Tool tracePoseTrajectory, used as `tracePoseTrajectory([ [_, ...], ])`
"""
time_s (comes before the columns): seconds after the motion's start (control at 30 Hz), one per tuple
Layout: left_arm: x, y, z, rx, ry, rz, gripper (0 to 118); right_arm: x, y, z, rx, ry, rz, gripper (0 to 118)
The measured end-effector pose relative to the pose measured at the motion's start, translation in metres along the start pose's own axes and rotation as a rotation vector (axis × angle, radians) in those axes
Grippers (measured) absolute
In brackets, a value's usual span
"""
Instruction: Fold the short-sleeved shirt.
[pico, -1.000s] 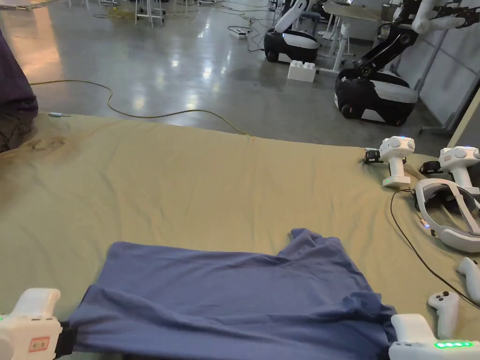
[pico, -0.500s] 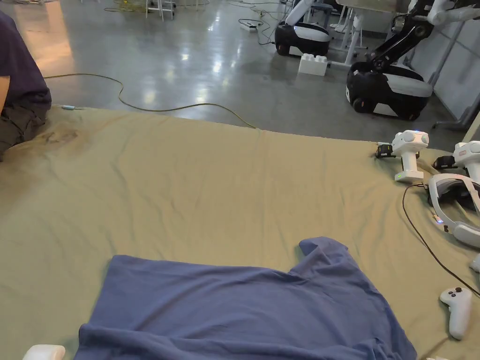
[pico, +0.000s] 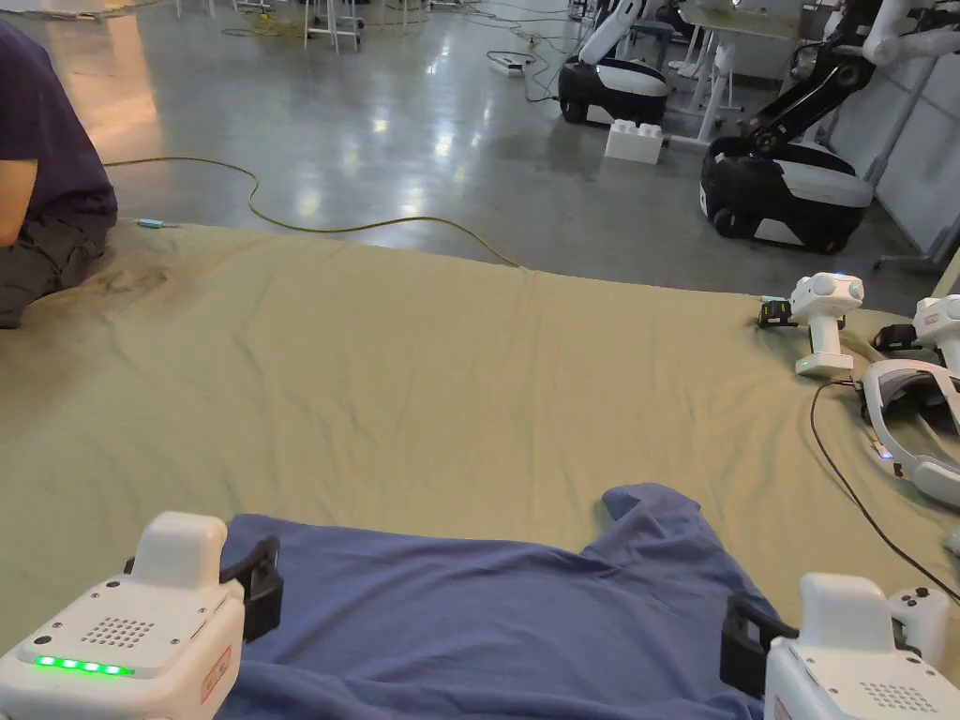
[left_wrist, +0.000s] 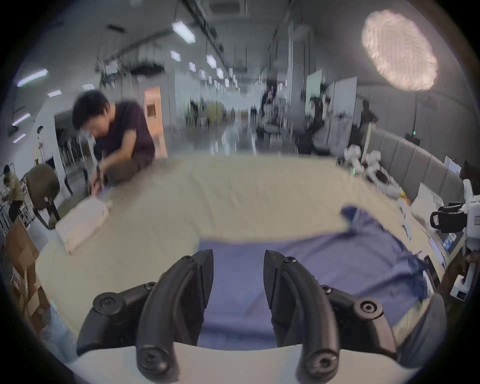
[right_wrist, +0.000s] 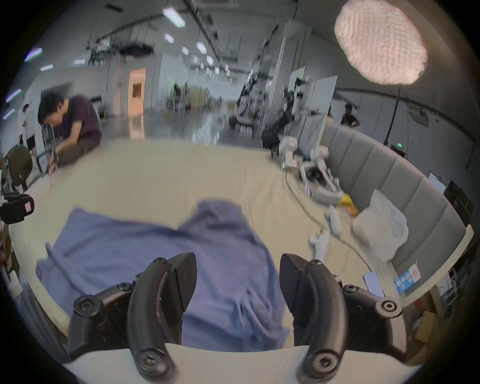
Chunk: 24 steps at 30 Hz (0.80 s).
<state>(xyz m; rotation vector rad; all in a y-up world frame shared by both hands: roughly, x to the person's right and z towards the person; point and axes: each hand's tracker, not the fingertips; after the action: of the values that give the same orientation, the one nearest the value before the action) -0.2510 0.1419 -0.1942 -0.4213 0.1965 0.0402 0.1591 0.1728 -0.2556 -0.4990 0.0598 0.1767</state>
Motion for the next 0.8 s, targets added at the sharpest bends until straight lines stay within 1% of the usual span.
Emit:
tracePoseTrajectory([
  [0.1,0.013,0.014,0.01,0.231,0.034,-0.012,45,-0.011,0.011,0.002,0.137,0.02,-0.021,71],
  [0.17,0.018,0.019,0.014,0.342,0.015,-0.007,45,-0.02,0.015,0.001,0.206,0.01,-0.029,71],
  [0.23,0.023,0.025,0.009,0.359,0.009,-0.025,45,-0.029,0.017,0.002,0.286,-0.016,-0.037,71],
  [0.27,0.024,0.03,0.006,0.33,-0.001,-0.025,45,-0.033,0.018,0.0,0.304,-0.02,-0.032,71],
  [0.33,0.024,0.035,0.002,0.302,-0.059,-0.007,45,-0.039,0.02,-0.001,0.352,-0.016,-0.049,70],
  [0.37,0.026,0.039,0.001,0.313,-0.081,0.007,45,-0.043,0.023,-0.002,0.337,-0.019,-0.049,69],
  [0.47,0.029,0.042,0.004,0.361,-0.038,0.039,45,-0.049,0.03,-0.008,0.346,-0.015,-0.082,67],
  [0.53,0.026,0.047,0.002,0.328,-0.068,0.095,45,-0.051,0.033,-0.012,0.339,-0.018,-0.102,64],
  [0.63,0.022,0.051,-0.001,0.286,-0.078,0.129,45,-0.053,0.034,-0.013,0.34,-0.021,-0.123,54],
  [0.67,0.021,0.051,-0.001,0.283,-0.074,0.133,45,-0.053,0.033,-0.014,0.34,-0.023,-0.122,42],
  [0.7,0.02,0.05,0.0,0.282,-0.069,0.131,45,-0.054,0.034,-0.014,0.34,-0.029,-0.118,33],
  [0.8,0.018,0.048,0.002,0.275,-0.052,0.115,45,-0.054,0.032,-0.014,0.349,-0.053,-0.106,18],
])
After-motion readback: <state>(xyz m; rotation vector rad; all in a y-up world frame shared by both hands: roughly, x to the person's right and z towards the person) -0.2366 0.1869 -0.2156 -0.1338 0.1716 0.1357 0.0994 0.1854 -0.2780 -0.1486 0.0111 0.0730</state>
